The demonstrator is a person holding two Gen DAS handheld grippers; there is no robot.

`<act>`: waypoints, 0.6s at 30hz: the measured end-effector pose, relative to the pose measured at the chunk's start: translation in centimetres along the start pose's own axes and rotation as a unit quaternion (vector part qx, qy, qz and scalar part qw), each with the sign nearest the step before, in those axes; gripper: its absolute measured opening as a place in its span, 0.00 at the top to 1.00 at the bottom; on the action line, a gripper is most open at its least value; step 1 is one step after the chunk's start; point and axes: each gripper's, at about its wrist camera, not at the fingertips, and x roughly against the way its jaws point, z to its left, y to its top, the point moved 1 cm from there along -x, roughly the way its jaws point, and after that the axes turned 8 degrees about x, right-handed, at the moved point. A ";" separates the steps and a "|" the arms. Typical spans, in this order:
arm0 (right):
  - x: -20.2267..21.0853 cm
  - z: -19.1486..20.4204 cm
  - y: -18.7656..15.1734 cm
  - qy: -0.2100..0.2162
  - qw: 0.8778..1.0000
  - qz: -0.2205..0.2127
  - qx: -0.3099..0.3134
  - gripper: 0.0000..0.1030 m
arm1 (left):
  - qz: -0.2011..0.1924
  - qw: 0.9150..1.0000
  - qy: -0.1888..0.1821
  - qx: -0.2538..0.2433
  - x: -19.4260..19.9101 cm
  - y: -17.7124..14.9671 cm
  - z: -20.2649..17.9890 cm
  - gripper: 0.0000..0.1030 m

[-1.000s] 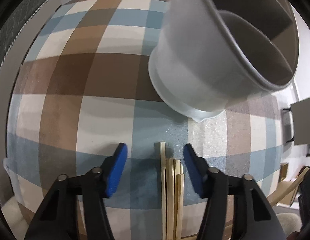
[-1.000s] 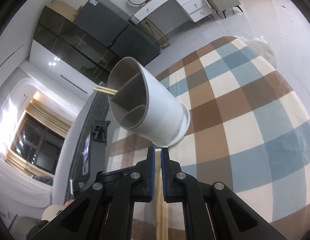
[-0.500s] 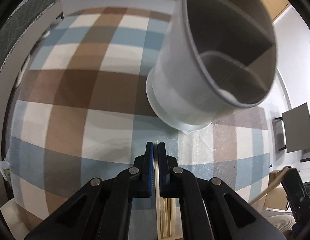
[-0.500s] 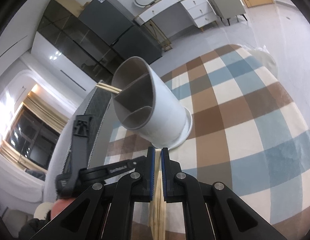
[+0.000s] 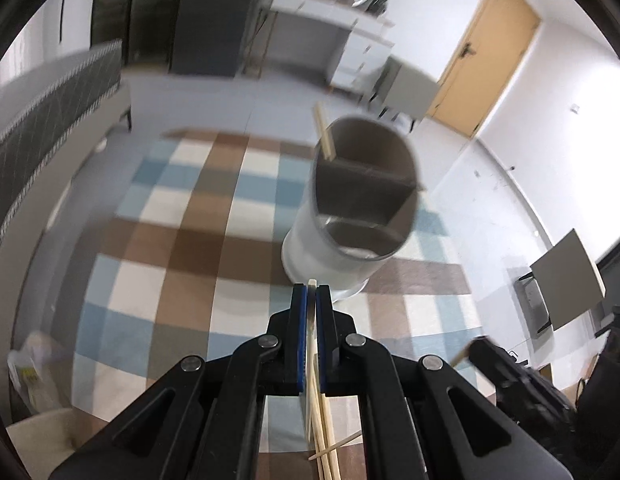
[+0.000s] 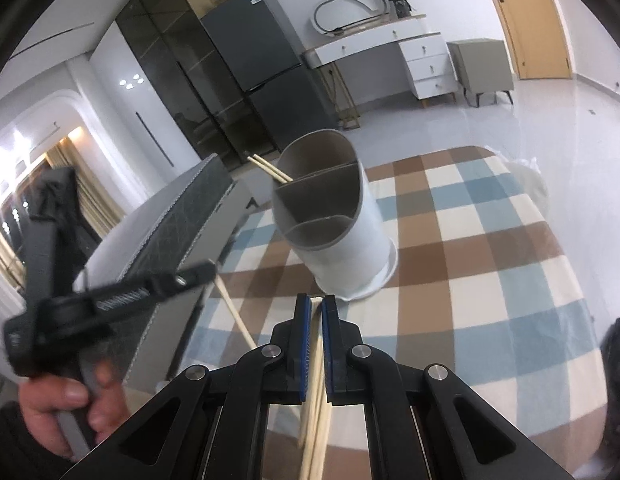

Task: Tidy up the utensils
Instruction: 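Lift the second chopstick with the right tool and carry it over the holder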

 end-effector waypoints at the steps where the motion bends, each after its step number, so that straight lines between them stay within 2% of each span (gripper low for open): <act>1: 0.2 0.0 -0.1 -0.003 1.000 -0.001 0.000 0.95 | -0.011 1.000 -0.006 -0.010 0.9 -0.2 -0.4 1.00; 5: 1.7 -0.3 -0.2 -0.021 1.000 -0.016 -0.008 0.95 | -0.025 0.999 -0.015 -0.028 1.3 0.4 -0.6 1.00; 9: 3.1 -0.6 -0.2 -0.030 0.999 -0.025 -0.025 0.95 | -0.012 0.999 -0.005 -0.034 0.6 0.1 0.2 1.00; 15: 4.9 -0.2 0.3 -0.045 0.998 -0.043 -0.022 0.96 | -0.013 0.999 -0.020 -0.034 2.1 -0.2 0.3 1.00; 18: 5.5 0.0 0.4 -0.050 0.997 -0.047 -0.019 0.96 | -0.008 0.999 -0.016 -0.037 2.2 -0.3 0.2 1.00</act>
